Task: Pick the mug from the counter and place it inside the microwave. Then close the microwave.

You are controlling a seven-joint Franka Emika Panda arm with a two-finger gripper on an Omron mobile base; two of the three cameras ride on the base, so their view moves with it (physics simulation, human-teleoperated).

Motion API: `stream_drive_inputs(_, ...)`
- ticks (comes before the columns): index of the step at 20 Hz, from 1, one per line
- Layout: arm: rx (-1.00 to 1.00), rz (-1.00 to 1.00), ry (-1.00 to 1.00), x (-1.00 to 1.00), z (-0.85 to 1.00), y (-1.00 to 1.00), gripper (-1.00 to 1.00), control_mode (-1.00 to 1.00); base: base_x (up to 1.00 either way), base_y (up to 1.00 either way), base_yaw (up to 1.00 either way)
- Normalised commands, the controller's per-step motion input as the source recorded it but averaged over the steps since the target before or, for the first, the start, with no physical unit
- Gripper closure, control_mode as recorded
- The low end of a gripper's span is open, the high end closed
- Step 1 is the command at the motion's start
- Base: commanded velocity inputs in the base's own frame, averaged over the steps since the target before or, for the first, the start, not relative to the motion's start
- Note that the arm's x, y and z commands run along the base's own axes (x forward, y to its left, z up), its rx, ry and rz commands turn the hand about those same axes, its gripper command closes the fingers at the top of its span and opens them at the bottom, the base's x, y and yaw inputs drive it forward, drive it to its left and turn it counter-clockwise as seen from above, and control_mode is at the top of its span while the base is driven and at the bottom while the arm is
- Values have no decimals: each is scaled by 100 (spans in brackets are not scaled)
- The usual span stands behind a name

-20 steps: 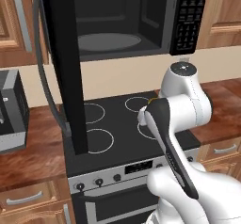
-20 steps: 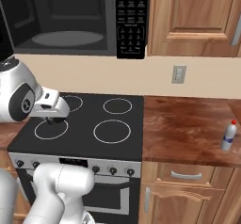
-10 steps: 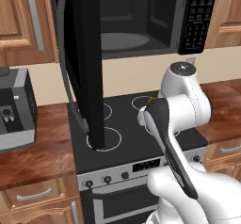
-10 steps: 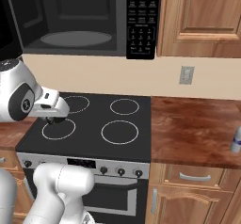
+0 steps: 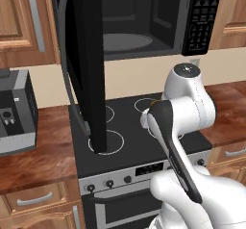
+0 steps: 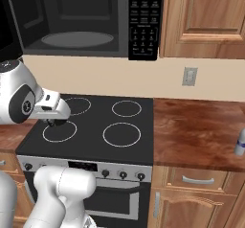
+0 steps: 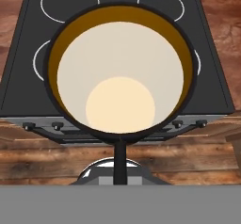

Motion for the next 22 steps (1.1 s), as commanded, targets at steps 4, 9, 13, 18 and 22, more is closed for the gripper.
stream_drive_inputs(4,0,0,0,0,0,0,100,100,0,0,0)
stream_drive_inputs(9,0,0,0,0,0,0,100,100,0,0,0)
stream_drive_inputs(13,0,0,0,0,0,0,100,100,0,0,0)
stream_drive_inputs(18,0,0,0,0,0,0,100,-100,0,0,0)
stream_drive_inputs(22,0,0,0,0,0,0,100,-100,0,0,0)
